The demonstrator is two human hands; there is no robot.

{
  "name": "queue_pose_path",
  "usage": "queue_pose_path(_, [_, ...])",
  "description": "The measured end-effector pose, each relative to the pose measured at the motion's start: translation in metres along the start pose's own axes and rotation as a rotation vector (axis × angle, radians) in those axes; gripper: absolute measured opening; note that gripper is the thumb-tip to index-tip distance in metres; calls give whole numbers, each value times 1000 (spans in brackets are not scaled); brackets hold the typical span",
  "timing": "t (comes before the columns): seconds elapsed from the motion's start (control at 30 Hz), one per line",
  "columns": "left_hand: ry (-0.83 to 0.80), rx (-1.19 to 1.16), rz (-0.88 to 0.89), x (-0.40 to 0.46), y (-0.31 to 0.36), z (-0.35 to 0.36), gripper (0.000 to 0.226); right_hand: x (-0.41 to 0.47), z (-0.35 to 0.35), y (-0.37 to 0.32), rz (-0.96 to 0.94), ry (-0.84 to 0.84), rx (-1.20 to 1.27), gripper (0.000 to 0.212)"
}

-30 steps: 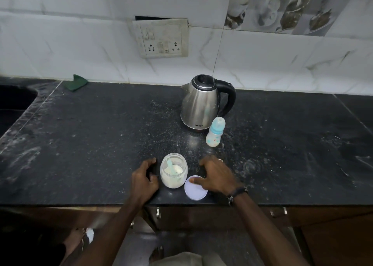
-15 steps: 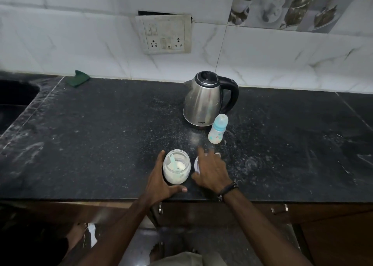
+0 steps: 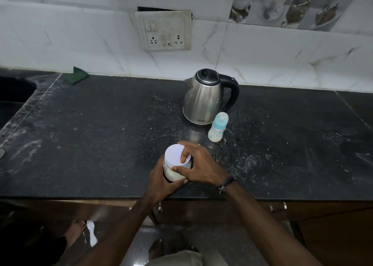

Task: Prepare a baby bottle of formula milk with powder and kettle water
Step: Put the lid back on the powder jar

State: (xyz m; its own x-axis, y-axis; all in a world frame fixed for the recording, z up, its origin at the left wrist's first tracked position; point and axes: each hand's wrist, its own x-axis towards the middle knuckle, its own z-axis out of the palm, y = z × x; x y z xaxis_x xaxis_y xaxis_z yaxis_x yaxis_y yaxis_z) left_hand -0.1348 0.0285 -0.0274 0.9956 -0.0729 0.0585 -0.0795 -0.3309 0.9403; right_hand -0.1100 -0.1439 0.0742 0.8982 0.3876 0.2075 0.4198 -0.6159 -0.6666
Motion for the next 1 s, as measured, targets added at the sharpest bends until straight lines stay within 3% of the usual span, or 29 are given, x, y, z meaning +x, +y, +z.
queue_pose_path(0.2, [18, 11, -32, -2, 3, -1, 96, 11, -11, -18, 16, -285, -220, 71])
queue_pose_path(0.43, [1, 30, -97, 0, -1, 2, 105, 22, -9, -35, -65, -503, -573, 78])
queue_pose_path(0.73, [25, 57, -112, 0, -3, 4, 99, 30, -12, -46, -17, -458, -626, 69])
queue_pose_path(1.0, [8, 136, -142, -2, 1, 3, 110, 34, 9, -61, 139, -158, -792, 68])
